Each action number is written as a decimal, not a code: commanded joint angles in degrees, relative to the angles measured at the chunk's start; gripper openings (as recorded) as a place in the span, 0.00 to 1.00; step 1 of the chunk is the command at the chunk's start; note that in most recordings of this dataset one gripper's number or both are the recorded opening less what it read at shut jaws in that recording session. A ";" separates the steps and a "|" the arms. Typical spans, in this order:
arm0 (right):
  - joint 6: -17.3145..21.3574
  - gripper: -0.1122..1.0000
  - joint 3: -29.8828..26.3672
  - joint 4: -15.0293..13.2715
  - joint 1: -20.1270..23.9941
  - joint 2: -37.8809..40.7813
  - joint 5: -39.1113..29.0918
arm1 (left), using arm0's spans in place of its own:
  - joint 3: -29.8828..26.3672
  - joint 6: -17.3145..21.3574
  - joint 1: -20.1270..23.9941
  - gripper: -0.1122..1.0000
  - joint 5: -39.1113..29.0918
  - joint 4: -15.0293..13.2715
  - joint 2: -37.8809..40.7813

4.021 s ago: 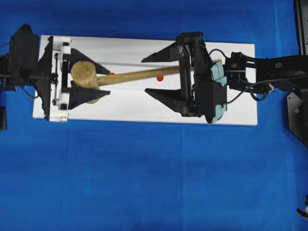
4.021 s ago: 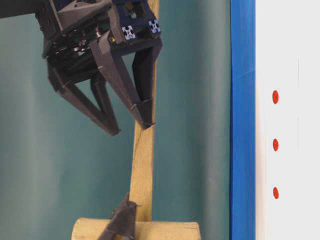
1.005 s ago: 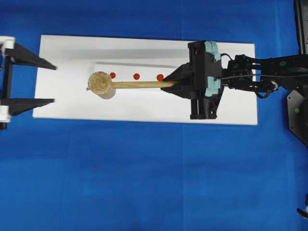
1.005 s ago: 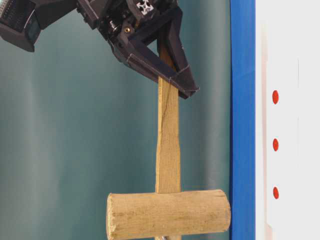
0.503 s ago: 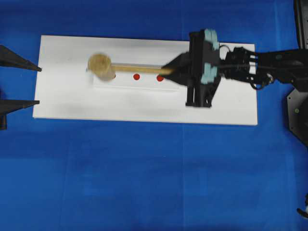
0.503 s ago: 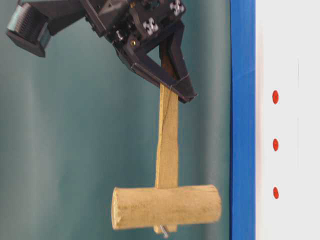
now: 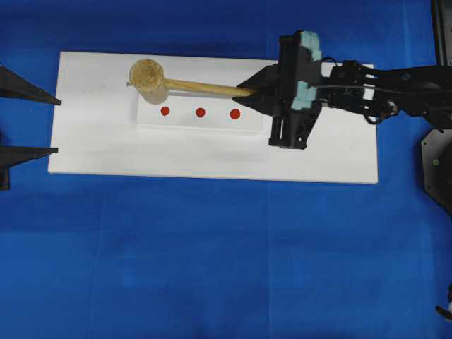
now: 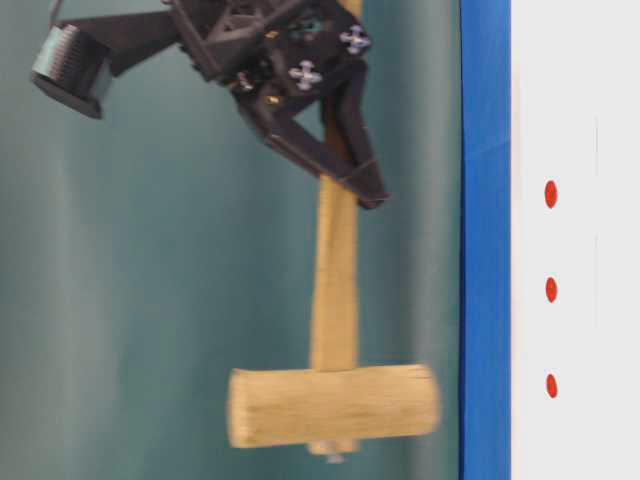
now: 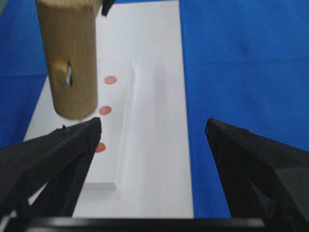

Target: Hit the mark with a hammer.

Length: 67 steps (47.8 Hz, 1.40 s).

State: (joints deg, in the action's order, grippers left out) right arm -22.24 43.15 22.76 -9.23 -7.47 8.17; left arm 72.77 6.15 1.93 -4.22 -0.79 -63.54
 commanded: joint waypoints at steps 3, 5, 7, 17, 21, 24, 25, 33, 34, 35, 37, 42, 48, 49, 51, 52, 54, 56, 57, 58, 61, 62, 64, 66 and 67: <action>1.23 0.12 -1.05 0.62 0.00 4.92 0.70 | -0.53 -0.09 0.09 0.91 0.26 -0.09 0.53; 1.93 0.12 -1.05 0.97 0.00 6.86 0.44 | -0.53 -0.09 0.09 0.91 0.26 -0.09 0.53; 2.64 0.12 -0.97 1.14 0.00 8.35 0.09 | -0.53 -0.09 0.09 0.91 0.26 -0.09 0.53; 3.60 0.12 -0.44 1.23 0.18 8.70 -0.09 | -0.62 -0.09 0.09 0.91 0.18 -0.09 0.44; 3.52 0.12 -0.53 1.05 0.26 7.73 0.00 | -0.62 -0.09 0.09 0.91 0.18 -0.09 0.53; 3.34 0.12 -0.53 0.97 0.44 6.59 0.09 | -0.53 -0.09 0.09 0.91 0.18 -0.09 0.44; 3.25 0.12 -0.44 0.97 0.62 5.80 0.18 | -0.62 -0.09 0.09 0.91 0.18 -0.09 0.53; 2.99 0.12 1.14 0.88 0.88 -1.05 0.44 | -0.62 -0.18 0.09 0.91 0.18 -0.09 0.44; 2.99 0.12 1.49 0.88 0.97 -1.93 0.35 | -0.53 -0.18 0.09 0.91 0.18 -0.09 0.44; 3.08 0.12 1.85 0.88 0.97 -2.90 0.44 | -0.62 -0.18 0.09 0.91 0.18 -0.09 0.44; 3.08 0.12 2.81 0.88 1.05 -5.01 0.44 | -0.53 -0.18 0.09 0.91 0.18 0.00 0.44; 3.16 0.12 5.54 0.88 1.14 -10.11 0.44 | -0.53 -0.18 0.09 0.91 0.18 -0.09 0.44; 3.34 0.12 8.70 0.88 1.14 -13.89 0.97 | -0.53 -0.18 0.09 0.91 0.18 -0.09 0.44; 3.34 0.12 9.05 0.88 1.14 -14.24 1.05 | -0.62 -0.18 0.09 0.91 0.18 -0.09 0.44; 3.34 0.12 9.49 0.88 1.14 -14.94 0.97 | -0.53 -0.18 0.09 0.91 0.18 -0.09 0.44; 3.34 0.12 9.67 0.88 1.14 -15.12 0.97 | -0.53 -0.18 0.09 0.91 0.18 -0.09 0.44; 3.34 0.12 9.93 0.88 1.14 -15.29 1.05 | -0.53 -0.18 0.09 0.91 0.18 0.00 0.44; 3.34 0.12 10.02 0.88 1.14 -15.29 1.05 | -0.53 -0.18 0.09 0.91 0.18 -0.09 0.35; 3.34 0.12 10.11 0.88 1.14 -15.21 1.05 | -0.53 -0.18 0.09 0.91 0.18 -0.09 0.35; 3.34 0.12 10.11 0.88 1.14 -14.94 1.32 | -0.53 -0.18 0.09 0.91 0.18 -0.09 0.35; 3.34 0.12 10.11 0.88 1.05 -13.89 1.58 | -0.53 -0.18 0.09 0.91 0.18 0.00 0.35; 3.34 0.12 10.11 0.88 1.05 -13.45 1.76 | -0.53 -0.18 0.09 0.91 0.18 -0.09 0.35; 3.34 0.12 10.20 0.88 1.14 -12.13 1.93 | -0.62 -0.18 0.09 0.91 0.26 -0.09 0.35; 3.34 0.12 10.37 0.97 1.05 -10.37 2.20 | -0.62 -0.18 0.09 0.91 0.26 -0.09 0.35; 3.43 0.12 10.55 1.05 1.05 -8.70 2.46 | -0.53 -0.18 0.09 0.91 0.26 -0.09 0.35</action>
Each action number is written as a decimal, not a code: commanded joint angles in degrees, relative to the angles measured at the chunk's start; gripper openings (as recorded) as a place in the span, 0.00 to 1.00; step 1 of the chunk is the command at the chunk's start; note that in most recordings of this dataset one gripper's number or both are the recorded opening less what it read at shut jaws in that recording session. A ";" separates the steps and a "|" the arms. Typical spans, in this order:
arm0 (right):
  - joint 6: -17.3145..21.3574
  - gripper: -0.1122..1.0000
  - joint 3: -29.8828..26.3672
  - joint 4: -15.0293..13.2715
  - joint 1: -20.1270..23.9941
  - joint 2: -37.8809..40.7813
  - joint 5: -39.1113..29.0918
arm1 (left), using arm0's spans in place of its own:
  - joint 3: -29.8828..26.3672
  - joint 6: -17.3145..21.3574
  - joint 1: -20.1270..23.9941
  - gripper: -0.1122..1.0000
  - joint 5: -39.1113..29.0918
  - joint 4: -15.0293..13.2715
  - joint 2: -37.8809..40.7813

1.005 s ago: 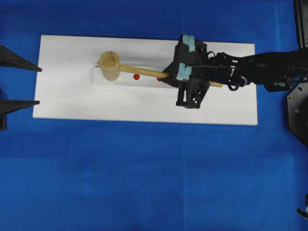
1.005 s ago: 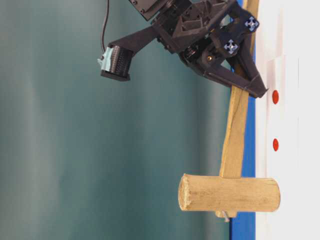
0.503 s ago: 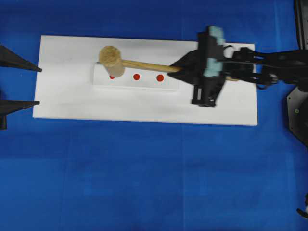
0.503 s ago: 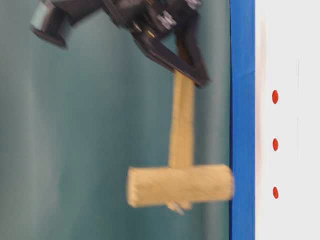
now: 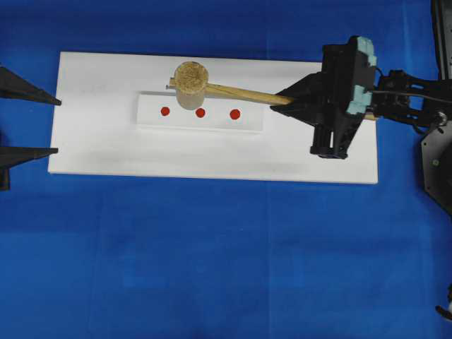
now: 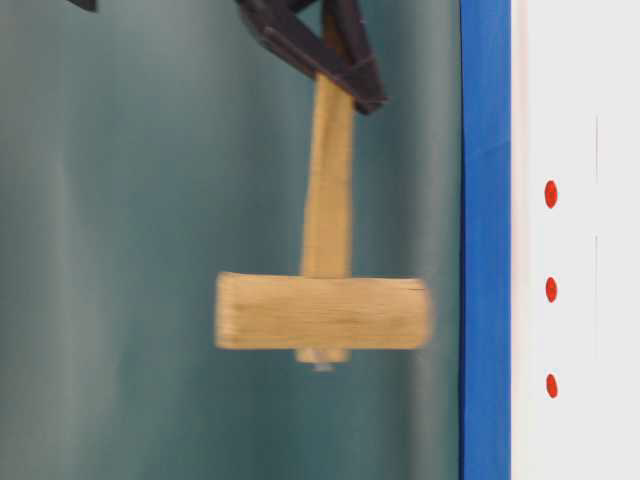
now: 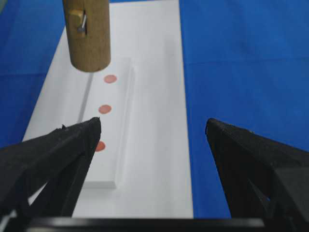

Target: Hit the mark with a hammer.

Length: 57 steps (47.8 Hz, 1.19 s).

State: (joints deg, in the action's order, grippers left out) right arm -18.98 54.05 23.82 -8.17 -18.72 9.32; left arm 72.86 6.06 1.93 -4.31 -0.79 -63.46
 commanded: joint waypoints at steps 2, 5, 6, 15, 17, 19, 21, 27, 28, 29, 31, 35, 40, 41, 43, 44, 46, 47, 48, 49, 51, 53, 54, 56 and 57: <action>0.62 0.12 -0.09 0.09 0.09 5.27 1.76 | -0.62 -0.09 0.09 0.91 0.35 -0.09 0.26; 1.14 0.12 0.09 0.53 0.00 9.76 2.11 | -0.62 -0.09 0.09 0.91 0.35 -0.09 0.26; 1.32 0.12 0.09 0.79 0.00 10.90 2.11 | -0.62 -0.09 0.09 0.91 0.44 -0.09 0.26; 1.49 0.12 -0.44 1.93 0.00 12.66 2.29 | -0.70 -0.18 0.09 0.91 0.26 -0.09 0.09; 1.41 0.12 -0.44 1.93 0.09 12.04 2.29 | -0.70 -0.18 0.09 0.91 0.26 -0.09 0.09; 1.32 0.12 -0.44 1.93 0.09 11.07 2.29 | -0.70 -0.26 0.09 0.91 0.26 0.00 0.09; 1.23 0.12 -0.18 1.93 0.00 9.58 2.20 | -0.70 -0.26 0.09 0.91 0.26 -0.09 0.09; 1.14 0.12 0.53 1.85 0.09 4.57 2.02 | -0.70 -0.26 0.09 0.91 0.26 -0.09 0.09; 1.14 0.12 0.70 1.85 0.00 3.60 2.02 | -0.62 -0.26 0.09 0.91 0.18 0.00 0.09; 1.14 0.12 0.88 1.85 0.09 2.55 2.02 | -0.62 -0.26 0.09 0.91 0.18 -0.09 0.09; 0.97 0.12 1.32 1.76 0.09 0.62 2.11 | -0.70 -0.26 0.09 0.91 0.26 -0.09 0.09; 0.79 0.12 2.55 1.32 0.00 -3.60 2.02 | -0.62 -0.26 0.09 0.91 0.26 -0.09 0.09; 0.53 0.12 4.75 1.05 0.00 -8.88 1.67 | -0.62 -0.26 0.09 0.91 0.26 -0.09 0.09; 0.53 0.12 5.27 1.05 0.00 -9.76 1.49 | -0.62 -0.26 0.09 0.91 0.26 -0.09 0.00; 0.53 0.12 6.06 1.05 0.00 -11.43 0.97 | -0.62 -0.26 0.09 0.91 0.26 -0.09 0.00; 0.53 0.12 6.42 1.05 -0.09 -12.22 0.53 | -0.62 -0.26 0.09 0.91 0.18 -0.09 0.00; 0.53 0.12 6.94 1.05 -0.26 -13.62 -0.44 | -0.62 -0.26 0.09 0.91 0.26 -0.09 0.09; 0.53 0.12 7.29 1.05 -0.44 -14.59 -1.32 | -0.62 -0.26 0.09 0.91 0.26 -0.09 0.09; 0.53 0.12 7.47 1.05 -0.53 -15.12 -1.93 | -0.53 -0.26 0.09 0.91 0.26 -0.09 0.00; 0.53 0.12 7.56 1.05 -0.70 -15.56 -2.37 | -0.53 -0.26 0.09 0.91 0.26 -0.09 0.09; 0.53 0.12 7.73 1.05 -0.88 -16.17 -2.99 | -0.62 -0.18 0.09 0.91 0.26 -0.09 0.09; 0.53 0.12 7.82 1.05 -1.05 -16.44 -3.52 | -0.62 -0.26 0.09 0.91 0.26 -0.09 0.09; 0.53 0.12 7.82 1.05 -1.05 -16.44 -3.69 | -0.62 -0.18 0.09 0.91 0.18 -0.09 0.09; 0.53 0.12 7.82 1.05 -1.23 -16.35 -3.96 | -0.62 -0.18 0.09 0.91 0.26 -0.09 0.00; 0.53 0.12 7.82 1.05 -1.32 -16.17 -4.13 | -0.62 -0.18 0.09 0.91 0.18 -0.09 0.09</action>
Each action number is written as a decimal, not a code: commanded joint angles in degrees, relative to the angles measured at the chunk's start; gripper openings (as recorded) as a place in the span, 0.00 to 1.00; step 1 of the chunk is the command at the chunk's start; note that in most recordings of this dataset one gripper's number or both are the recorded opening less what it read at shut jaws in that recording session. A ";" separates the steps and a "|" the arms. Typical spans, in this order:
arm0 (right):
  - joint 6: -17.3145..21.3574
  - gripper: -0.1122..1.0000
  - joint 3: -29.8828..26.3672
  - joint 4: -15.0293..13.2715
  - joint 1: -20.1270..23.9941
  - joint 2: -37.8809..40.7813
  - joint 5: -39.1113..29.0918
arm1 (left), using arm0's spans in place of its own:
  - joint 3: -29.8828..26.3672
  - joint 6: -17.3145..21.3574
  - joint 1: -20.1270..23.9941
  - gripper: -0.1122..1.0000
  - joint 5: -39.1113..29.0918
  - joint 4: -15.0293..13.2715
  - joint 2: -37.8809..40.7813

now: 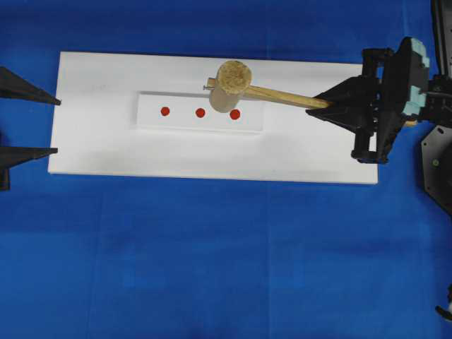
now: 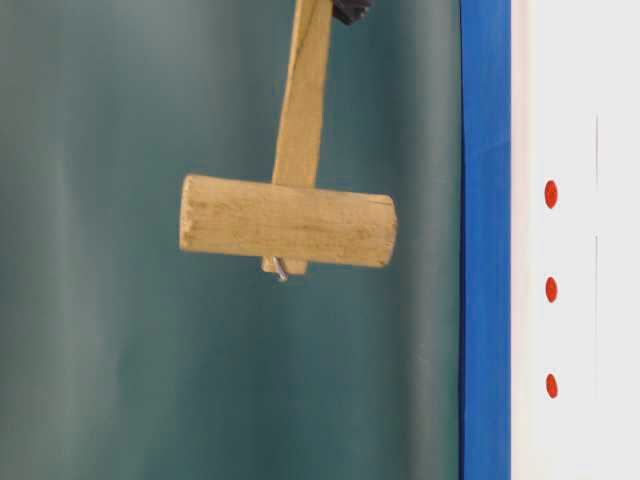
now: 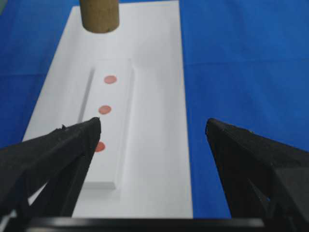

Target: Hit the mark with a hammer.

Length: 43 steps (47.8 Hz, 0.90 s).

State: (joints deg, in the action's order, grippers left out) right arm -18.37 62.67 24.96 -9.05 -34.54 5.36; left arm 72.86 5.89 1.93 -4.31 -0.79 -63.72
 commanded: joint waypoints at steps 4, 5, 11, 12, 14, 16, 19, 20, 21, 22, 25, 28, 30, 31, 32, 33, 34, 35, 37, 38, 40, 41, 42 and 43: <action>-0.09 0.12 -0.62 -0.09 -0.70 0.88 -0.26 | -0.62 0.00 0.09 0.91 0.18 -0.09 0.26; -0.09 0.12 -0.53 -0.09 -0.79 1.41 -0.18 | -0.62 0.00 0.09 0.91 0.26 0.00 0.26; 0.18 0.12 1.58 0.09 -1.85 7.12 0.79 | -0.62 0.00 0.09 0.91 0.26 -0.09 0.35; 0.35 0.12 1.93 0.18 -1.85 8.35 1.05 | -0.62 0.00 0.09 0.91 0.26 -0.09 0.26; 0.62 0.12 2.72 0.62 -1.76 11.07 1.41 | -0.62 0.00 0.09 0.91 0.26 -0.09 0.35; 0.79 0.12 3.08 1.14 -1.85 13.45 1.49 | -0.53 0.00 0.09 0.91 0.18 -0.09 0.35; 1.05 0.12 3.25 2.11 -1.76 16.08 1.14 | -0.62 0.00 0.09 0.91 0.26 -0.09 0.35; 1.05 0.12 3.16 2.29 -1.76 16.52 0.97 | -0.53 0.00 0.09 0.91 0.26 -0.09 0.35; 1.05 0.12 3.08 2.46 -1.67 16.88 0.79 | -0.62 0.00 0.09 0.91 0.26 -0.09 0.26; 1.14 0.12 2.99 2.46 -1.76 16.96 0.70 | -0.53 0.00 0.09 0.91 0.18 -0.09 0.35; 1.05 0.12 2.81 2.46 -1.76 16.26 0.62 | -0.53 0.00 0.09 0.91 0.26 -0.09 0.26; 0.79 0.12 2.72 2.46 -1.67 15.12 0.88 | -0.53 0.00 0.09 0.91 0.26 -0.09 0.26; 0.70 0.12 2.55 2.46 -1.67 13.89 0.97 | -0.53 -0.09 0.09 0.91 0.18 -0.09 0.35; 0.70 0.12 2.46 2.46 -1.67 13.36 0.97 | -0.53 -0.09 0.09 0.91 0.18 -0.09 0.26; 0.70 0.12 2.29 2.46 -1.67 12.74 0.97 | -0.53 -0.09 0.09 0.91 0.18 -0.09 0.35; 0.62 0.12 2.20 2.37 -1.67 12.04 0.97 | -0.53 0.00 0.09 0.91 0.18 -0.09 0.35; 0.62 0.12 2.11 2.37 -1.67 11.34 1.05 | -0.53 -0.09 0.09 0.91 0.18 -0.09 0.35; 0.62 0.12 1.85 2.37 -1.76 10.63 0.97 | -0.53 0.00 0.09 0.91 0.18 -0.09 0.35; 0.53 0.12 1.23 2.29 -1.67 8.79 0.97 | -0.53 -0.09 0.09 0.91 0.09 -0.09 0.35; 0.53 0.12 0.97 2.20 -1.67 8.00 0.97 | -0.53 -0.09 0.09 0.91 0.09 0.00 0.35; 0.35 0.12 0.53 2.11 -1.67 6.50 0.79 | -0.53 -0.09 0.09 0.91 0.09 -0.09 0.35; 0.18 0.12 0.26 2.02 -1.67 5.71 0.79 | -0.53 0.00 0.09 0.91 0.09 -0.09 0.35; 0.00 0.12 0.00 1.93 -1.67 5.01 0.62 | -0.53 0.00 0.09 0.91 0.09 -0.09 0.35; -0.09 0.12 -0.09 1.76 -1.58 4.31 0.62 | -0.53 0.00 0.09 0.91 0.09 -0.09 0.35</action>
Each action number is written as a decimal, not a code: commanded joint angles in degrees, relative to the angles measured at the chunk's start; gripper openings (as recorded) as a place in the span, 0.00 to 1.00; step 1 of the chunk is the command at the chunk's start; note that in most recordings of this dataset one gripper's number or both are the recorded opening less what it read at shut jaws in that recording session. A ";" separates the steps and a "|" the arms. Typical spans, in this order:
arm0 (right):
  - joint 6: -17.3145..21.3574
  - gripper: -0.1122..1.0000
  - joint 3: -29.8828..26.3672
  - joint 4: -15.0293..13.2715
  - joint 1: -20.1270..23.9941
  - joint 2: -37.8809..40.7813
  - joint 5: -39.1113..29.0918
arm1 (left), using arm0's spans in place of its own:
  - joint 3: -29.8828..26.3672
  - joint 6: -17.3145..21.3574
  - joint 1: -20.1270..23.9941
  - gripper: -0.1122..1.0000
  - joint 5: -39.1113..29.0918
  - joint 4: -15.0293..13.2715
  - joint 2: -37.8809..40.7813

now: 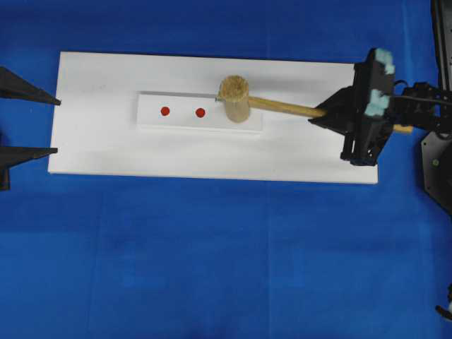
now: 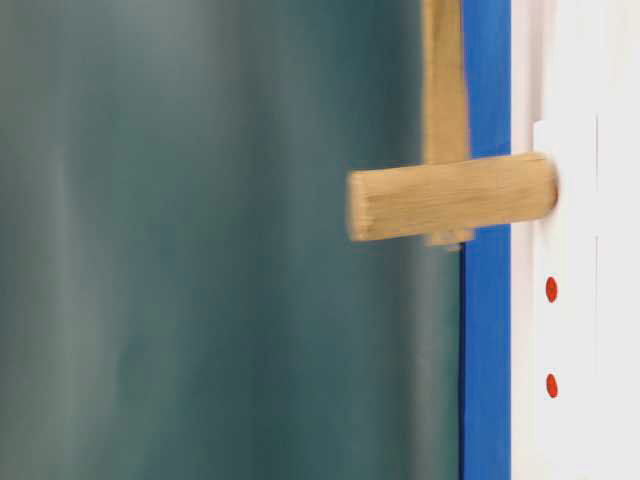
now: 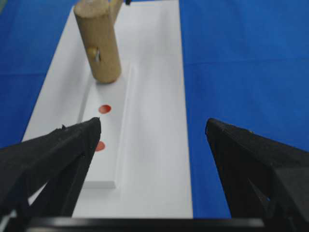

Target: Hit the mark with a hammer.

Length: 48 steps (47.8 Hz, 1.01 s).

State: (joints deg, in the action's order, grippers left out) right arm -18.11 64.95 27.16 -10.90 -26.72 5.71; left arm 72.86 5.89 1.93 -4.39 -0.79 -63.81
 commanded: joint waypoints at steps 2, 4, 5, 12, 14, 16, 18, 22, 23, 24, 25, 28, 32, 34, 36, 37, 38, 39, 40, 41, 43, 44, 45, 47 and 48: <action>-0.35 0.12 -2.64 -0.88 0.26 -4.66 0.18 | -0.53 0.00 0.09 0.91 0.18 -0.09 0.44; -0.35 0.12 -2.81 -1.23 0.26 -5.54 0.09 | -0.53 0.00 0.09 0.91 0.18 -0.09 0.44; -0.35 0.12 -2.81 -1.41 0.26 -5.89 -0.09 | -0.53 -0.09 0.09 0.91 0.18 -0.09 0.44; -0.35 0.12 -3.16 -1.76 0.35 -6.33 -0.44 | -0.53 0.00 0.09 0.91 0.18 0.00 0.53; -0.35 0.12 -3.25 -1.76 0.35 -5.98 -0.44 | -0.53 -0.09 0.09 0.91 0.18 -0.09 0.62; -0.35 0.12 -3.43 -1.93 0.44 -5.54 -0.53 | -0.53 0.00 0.09 0.91 0.18 -0.09 0.62; -0.35 0.12 -3.78 -1.93 0.53 -5.01 -0.53 | -0.53 0.00 0.09 0.91 0.18 -0.09 0.62; -0.44 0.12 -5.01 -1.76 1.32 -3.52 -0.44 | -0.53 -0.09 0.09 0.91 0.18 -0.09 0.62; -0.44 0.12 -5.45 -1.76 1.58 -3.08 -0.44 | -0.53 0.00 0.09 0.91 0.18 -0.09 0.62; -0.44 0.12 -5.98 -1.76 1.76 -2.64 -0.44 | -0.44 -0.09 0.09 0.91 0.18 -0.09 0.62; -0.44 0.12 -6.42 -1.76 2.11 -2.11 -0.44 | -0.53 0.00 0.09 0.91 0.18 -0.09 0.62; -0.53 0.12 -7.91 -1.76 3.08 -0.53 -0.35 | -0.53 -0.09 0.09 0.91 0.18 -0.09 0.62; -0.53 0.12 -10.63 -1.93 4.48 2.11 -0.26 | -0.44 -0.09 0.09 0.91 0.18 -0.09 0.70; -0.53 0.12 -11.87 -1.93 5.01 3.43 -0.26 | -0.53 -0.09 0.09 0.91 0.18 0.00 0.79; -0.53 0.12 -13.18 -1.93 5.36 4.83 -0.26 | -0.53 -0.09 0.09 0.91 0.18 -0.09 0.79; -0.53 0.12 -13.80 -1.93 5.45 5.54 -0.26 | -0.44 -0.09 0.09 0.91 0.18 -0.09 0.70; -0.53 0.12 -14.41 -1.93 5.54 6.24 -0.26 | -0.53 -0.09 0.09 0.91 0.18 -0.09 0.79; -0.53 0.12 -15.12 -1.93 5.62 6.94 -0.26 | -0.44 -0.09 0.09 0.91 0.18 -0.09 0.70; -0.53 0.12 -16.17 -1.93 5.71 8.09 -0.26 | -0.44 -0.09 0.09 0.91 0.18 -0.09 0.79; -0.53 0.12 -16.79 -1.93 5.71 8.88 -0.26 | -0.44 -0.09 0.09 0.91 0.18 -0.09 0.79; -0.53 0.12 -18.11 -1.93 5.80 10.28 -0.44 | -0.44 -0.09 0.09 0.91 0.18 -0.09 0.70; -0.62 0.12 -18.81 -1.93 5.80 10.99 -0.44 | -0.44 -0.09 0.09 0.91 0.18 -0.09 0.70; -0.62 0.12 -19.42 -2.02 5.80 11.60 -0.53 | -0.44 -0.09 0.09 0.91 0.18 -0.09 0.79; -0.62 0.12 -20.65 -2.11 5.80 12.92 -0.53 | -0.44 -0.09 0.09 0.91 0.18 -0.09 0.79; -0.62 0.12 -21.27 -2.20 5.80 13.54 -0.53 | -0.44 -0.09 0.09 0.91 0.18 -0.09 0.79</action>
State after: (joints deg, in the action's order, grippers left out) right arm -18.63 47.37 25.40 -5.19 -14.41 4.83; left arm 72.86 5.98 1.85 -4.48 -0.70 -63.72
